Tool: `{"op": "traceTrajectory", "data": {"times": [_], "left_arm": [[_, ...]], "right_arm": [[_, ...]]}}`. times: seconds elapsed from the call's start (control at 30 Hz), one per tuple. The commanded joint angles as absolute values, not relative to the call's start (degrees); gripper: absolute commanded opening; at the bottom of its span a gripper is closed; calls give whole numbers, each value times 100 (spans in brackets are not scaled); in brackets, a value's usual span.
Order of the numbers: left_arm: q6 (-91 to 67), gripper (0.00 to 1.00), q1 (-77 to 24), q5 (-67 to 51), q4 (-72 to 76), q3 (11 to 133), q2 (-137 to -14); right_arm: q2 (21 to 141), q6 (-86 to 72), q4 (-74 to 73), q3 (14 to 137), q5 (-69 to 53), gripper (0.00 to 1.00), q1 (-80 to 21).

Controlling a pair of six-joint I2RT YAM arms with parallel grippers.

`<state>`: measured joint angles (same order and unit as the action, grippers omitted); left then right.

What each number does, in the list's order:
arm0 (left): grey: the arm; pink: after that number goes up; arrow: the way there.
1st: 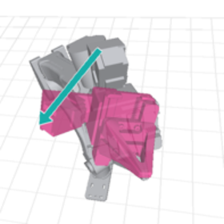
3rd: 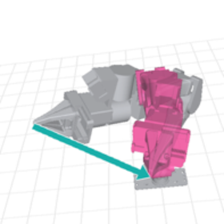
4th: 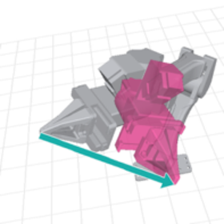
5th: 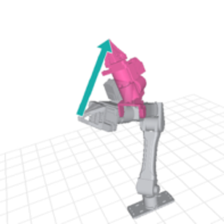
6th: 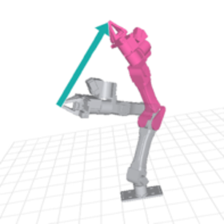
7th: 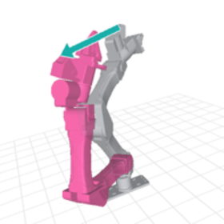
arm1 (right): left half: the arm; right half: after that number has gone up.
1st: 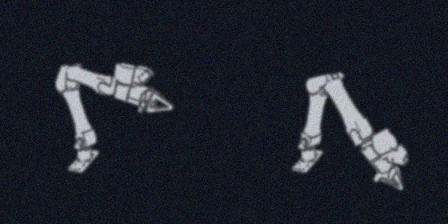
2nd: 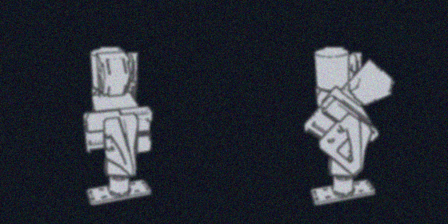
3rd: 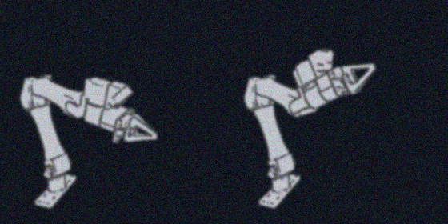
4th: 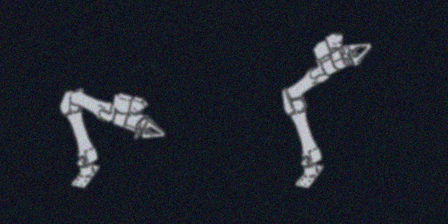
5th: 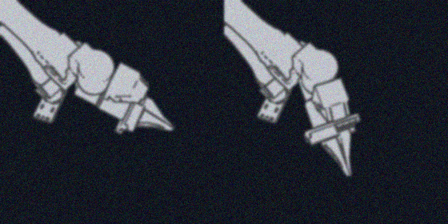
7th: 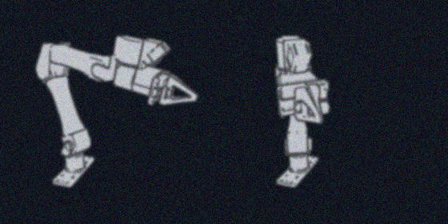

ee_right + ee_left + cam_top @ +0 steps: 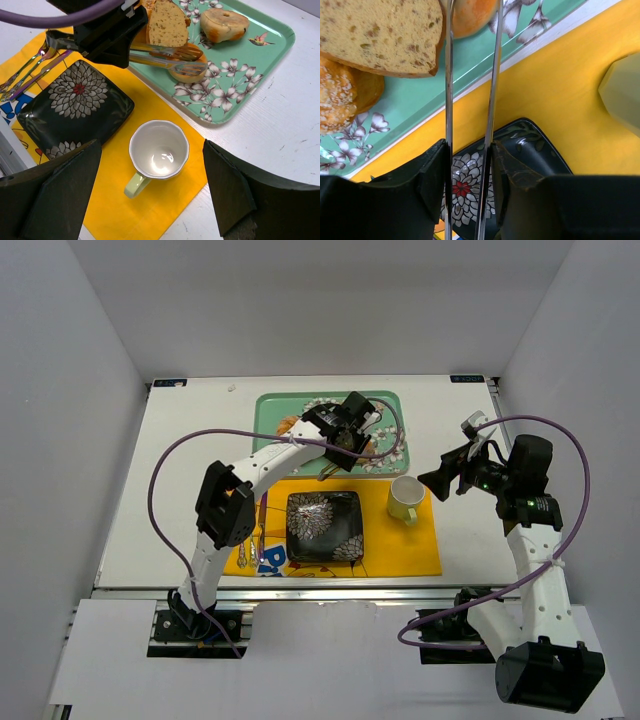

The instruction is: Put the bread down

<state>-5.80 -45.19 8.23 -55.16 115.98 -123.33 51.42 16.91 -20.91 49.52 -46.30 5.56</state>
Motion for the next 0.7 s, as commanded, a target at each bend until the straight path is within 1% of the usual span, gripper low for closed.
{"op": "traceTrajectory", "data": {"times": [0.0,0.1,0.13,0.17,0.2,0.23,0.27,0.4,0.5,0.67], "left_arm": [[-527,45,-4562,923,-5519,11734,-12287],[-519,39,-4570,932,-5528,11707,-12278],[-519,32,-4570,932,-5528,11707,-12278],[-519,29,-4570,932,-5537,11716,-12278],[-519,23,-4570,923,-5537,11742,-12261],[-519,23,-4570,923,-5537,11742,-12261],[-519,15,-4570,914,-5537,11794,-12261],[-588,0,-4570,888,-5485,11970,-12199],[-668,0,-4562,826,-5353,12146,-12138],[-958,0,-4421,712,-4922,12103,-11787]], "right_arm": [[5063,1626,-1907,5098,-4737,87,580],[5062,1600,-1881,5089,-4737,87,580],[5062,1600,-1872,5080,-4737,87,580],[5062,1600,-1863,5097,-4746,87,580],[5054,1600,-1863,5098,-4737,87,580],[5054,1600,-1863,5098,-4737,87,580],[5054,1600,-1863,5106,-4737,87,580],[5045,1582,-1872,5115,-4737,87,580],[5036,1582,-1863,5124,-4729,87,589],[5019,1582,-1890,5142,-4711,87,589]]}}
